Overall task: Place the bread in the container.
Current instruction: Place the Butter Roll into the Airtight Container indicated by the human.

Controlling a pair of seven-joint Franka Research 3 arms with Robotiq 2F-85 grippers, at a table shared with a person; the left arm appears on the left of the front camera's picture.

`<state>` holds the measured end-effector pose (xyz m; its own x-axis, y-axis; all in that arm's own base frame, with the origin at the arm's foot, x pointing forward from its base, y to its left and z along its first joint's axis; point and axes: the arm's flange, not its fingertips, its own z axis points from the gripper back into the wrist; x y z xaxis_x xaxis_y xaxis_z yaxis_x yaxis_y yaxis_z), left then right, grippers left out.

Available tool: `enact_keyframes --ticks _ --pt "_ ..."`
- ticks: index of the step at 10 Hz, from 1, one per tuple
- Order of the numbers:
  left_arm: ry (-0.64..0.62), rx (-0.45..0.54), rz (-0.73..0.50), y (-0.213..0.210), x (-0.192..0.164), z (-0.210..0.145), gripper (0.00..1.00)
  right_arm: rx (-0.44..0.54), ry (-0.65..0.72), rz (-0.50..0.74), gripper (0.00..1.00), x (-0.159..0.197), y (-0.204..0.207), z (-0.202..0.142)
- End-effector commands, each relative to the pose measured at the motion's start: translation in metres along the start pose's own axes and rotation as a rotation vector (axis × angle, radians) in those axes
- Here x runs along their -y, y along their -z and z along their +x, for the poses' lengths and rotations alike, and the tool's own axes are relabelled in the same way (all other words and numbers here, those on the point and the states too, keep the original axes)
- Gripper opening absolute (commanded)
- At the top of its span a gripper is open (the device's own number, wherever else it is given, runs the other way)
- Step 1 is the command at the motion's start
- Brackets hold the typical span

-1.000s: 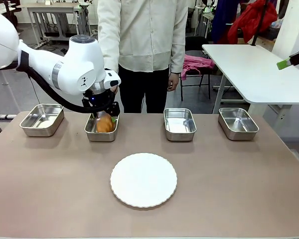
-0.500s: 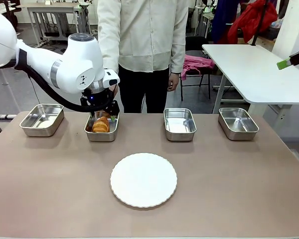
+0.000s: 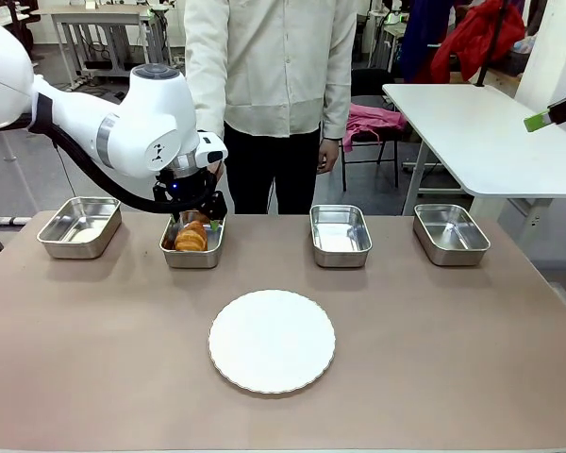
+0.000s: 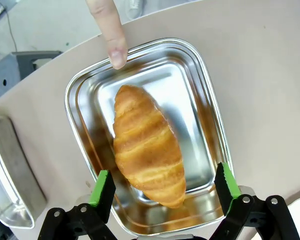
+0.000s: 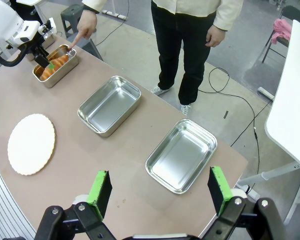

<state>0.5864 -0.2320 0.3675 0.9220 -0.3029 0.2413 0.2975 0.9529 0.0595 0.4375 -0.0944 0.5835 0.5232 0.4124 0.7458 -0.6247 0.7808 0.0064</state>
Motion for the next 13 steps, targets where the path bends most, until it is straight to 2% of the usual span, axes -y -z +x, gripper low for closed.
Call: enact_keyframes --ticks 1,3,6,9,13 --pt "0.000 0.000 0.000 0.000 0.000 0.000 1.00 0.028 -0.001 0.014 1.00 0.000 0.001 0.000" --pt "-0.023 0.032 0.038 -0.033 -0.014 -0.028 1.00 0.028 -0.001 0.014 1.00 0.000 0.001 0.000" --pt "-0.031 0.089 0.018 -0.086 -0.031 -0.079 1.00 0.028 -0.001 0.014 1.00 0.000 0.001 0.000" --pt "-0.031 0.169 -0.065 -0.127 -0.036 -0.151 1.00 0.028 -0.001 0.014 1.00 0.000 0.001 0.000" --pt "-0.091 0.178 -0.140 -0.130 -0.036 -0.218 1.00 0.028 -0.001 0.014 1.00 0.000 0.001 0.000"
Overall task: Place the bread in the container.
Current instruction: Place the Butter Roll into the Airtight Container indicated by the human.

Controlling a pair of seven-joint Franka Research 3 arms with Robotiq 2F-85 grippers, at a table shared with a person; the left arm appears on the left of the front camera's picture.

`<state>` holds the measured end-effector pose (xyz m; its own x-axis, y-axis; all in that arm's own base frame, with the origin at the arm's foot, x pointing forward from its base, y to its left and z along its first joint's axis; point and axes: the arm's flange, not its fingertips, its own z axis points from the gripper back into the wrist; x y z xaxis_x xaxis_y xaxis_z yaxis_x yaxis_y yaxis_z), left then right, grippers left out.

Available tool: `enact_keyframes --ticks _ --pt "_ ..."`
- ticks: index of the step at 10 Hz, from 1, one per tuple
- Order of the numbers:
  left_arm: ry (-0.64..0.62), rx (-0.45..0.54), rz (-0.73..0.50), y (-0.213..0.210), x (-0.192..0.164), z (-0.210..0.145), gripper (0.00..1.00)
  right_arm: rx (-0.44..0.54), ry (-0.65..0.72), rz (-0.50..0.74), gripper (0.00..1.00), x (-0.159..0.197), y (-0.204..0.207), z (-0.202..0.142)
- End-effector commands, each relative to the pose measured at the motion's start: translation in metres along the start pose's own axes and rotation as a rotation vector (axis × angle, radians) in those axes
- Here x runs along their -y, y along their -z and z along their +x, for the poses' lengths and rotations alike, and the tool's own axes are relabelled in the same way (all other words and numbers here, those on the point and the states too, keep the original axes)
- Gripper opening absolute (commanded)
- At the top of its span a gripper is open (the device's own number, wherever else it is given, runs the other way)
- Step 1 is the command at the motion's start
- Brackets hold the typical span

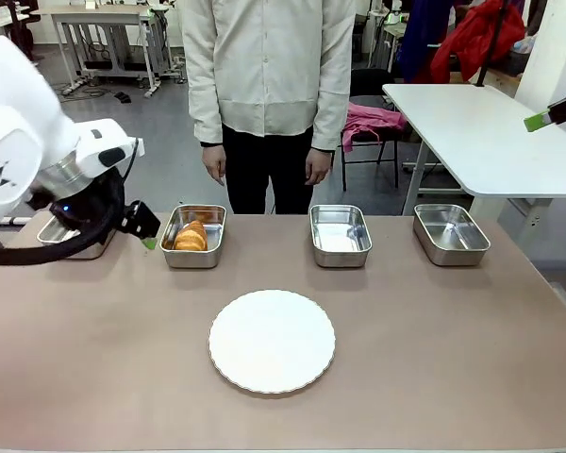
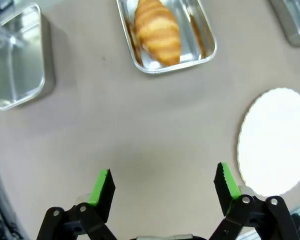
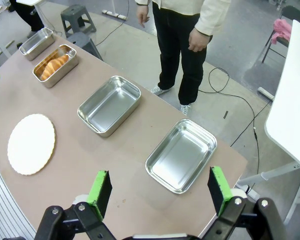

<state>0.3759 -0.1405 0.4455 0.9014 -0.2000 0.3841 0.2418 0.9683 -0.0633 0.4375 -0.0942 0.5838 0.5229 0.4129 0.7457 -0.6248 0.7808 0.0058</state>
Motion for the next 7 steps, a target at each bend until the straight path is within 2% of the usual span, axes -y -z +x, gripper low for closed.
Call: enact_keyframes --ticks 1,3,4,7 --pt "-0.005 0.025 -0.044 -0.008 -0.007 -0.025 1.00 0.028 -0.001 0.014 1.00 0.000 0.001 0.000" --pt "0.007 0.013 -0.048 -0.006 -0.004 -0.034 1.00 0.028 -0.001 0.014 1.00 0.000 0.001 0.000" --pt "-0.013 0.015 -0.018 -0.010 0.001 -0.002 1.00 0.028 -0.001 0.014 1.00 0.000 0.001 0.000" --pt "-0.013 0.015 -0.018 -0.010 0.001 -0.002 1.00 0.028 -0.001 0.014 1.00 0.000 0.001 0.000"
